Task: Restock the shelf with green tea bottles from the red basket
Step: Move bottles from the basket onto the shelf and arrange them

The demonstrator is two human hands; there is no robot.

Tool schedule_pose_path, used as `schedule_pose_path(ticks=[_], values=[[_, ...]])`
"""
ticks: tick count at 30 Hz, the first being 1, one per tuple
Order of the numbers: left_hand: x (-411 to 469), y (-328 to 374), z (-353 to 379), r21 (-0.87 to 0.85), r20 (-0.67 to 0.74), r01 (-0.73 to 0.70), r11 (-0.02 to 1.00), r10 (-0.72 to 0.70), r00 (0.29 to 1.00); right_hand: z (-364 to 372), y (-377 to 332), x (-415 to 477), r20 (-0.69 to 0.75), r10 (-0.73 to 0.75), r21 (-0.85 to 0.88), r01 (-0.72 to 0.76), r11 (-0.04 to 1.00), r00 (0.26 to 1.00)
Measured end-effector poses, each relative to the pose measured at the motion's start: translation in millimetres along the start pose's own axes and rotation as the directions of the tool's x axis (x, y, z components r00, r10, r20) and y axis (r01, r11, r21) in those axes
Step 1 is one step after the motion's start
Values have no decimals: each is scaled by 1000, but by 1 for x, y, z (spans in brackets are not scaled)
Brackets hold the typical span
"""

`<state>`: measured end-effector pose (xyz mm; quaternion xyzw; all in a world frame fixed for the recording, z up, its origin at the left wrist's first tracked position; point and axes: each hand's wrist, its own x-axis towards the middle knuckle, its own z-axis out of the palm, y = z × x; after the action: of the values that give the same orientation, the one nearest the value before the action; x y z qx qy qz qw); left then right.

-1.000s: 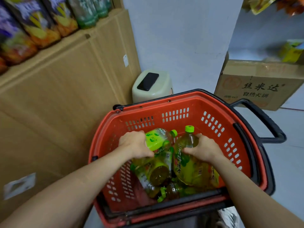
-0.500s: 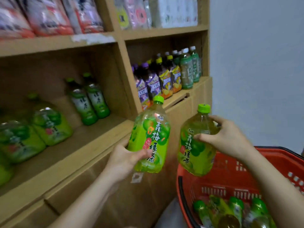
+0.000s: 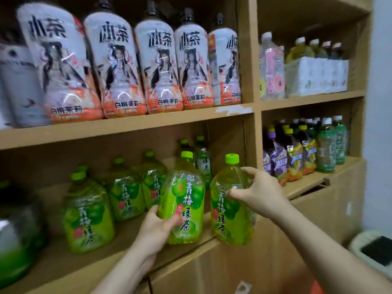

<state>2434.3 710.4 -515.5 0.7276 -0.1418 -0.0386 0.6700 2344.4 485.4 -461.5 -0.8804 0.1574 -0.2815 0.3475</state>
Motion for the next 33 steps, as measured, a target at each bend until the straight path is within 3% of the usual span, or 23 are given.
schedule_pose_path(ticks=[3, 7, 12, 14, 17, 21, 24, 27, 33], values=[[11, -11, -15, 3, -16, 26, 1000, -26, 1000, 20, -5, 11, 80, -50, 41, 47, 998, 995], [23, -23, -32, -23, 38, 71, 997, -71, 997, 26, -6, 23, 278, -135, 328, 38, 944, 951], [27, -31, -54, 248, 89, 103, 963, -129, 988, 34, -7, 32, 414, -119, 455, -92, 886, 902], [24, -32, -58, 324, 151, 52, 945, -106, 983, 40, -9, 31, 392, -113, 457, -86, 885, 913], [21, -34, -55, 408, 104, -18, 913, -27, 994, 58, -13, 25, 197, -147, 322, 77, 944, 969], [4, -22, -47, 581, -54, -205, 788, 289, 956, 75, -18, 18, 75, -179, 74, 174, 982, 981], [-1, 1, -45, 744, 59, -372, 555, 501, 864, 74, -23, 18, 129, -150, 62, 142, 988, 980], [8, 21, -33, 882, 138, -330, 336, 486, 863, 71, -28, 19, 156, -133, 121, 115, 986, 979], [20, 25, -44, 963, 152, -248, 105, 551, 821, 74, -32, 28, 243, -133, 139, 101, 985, 961]])
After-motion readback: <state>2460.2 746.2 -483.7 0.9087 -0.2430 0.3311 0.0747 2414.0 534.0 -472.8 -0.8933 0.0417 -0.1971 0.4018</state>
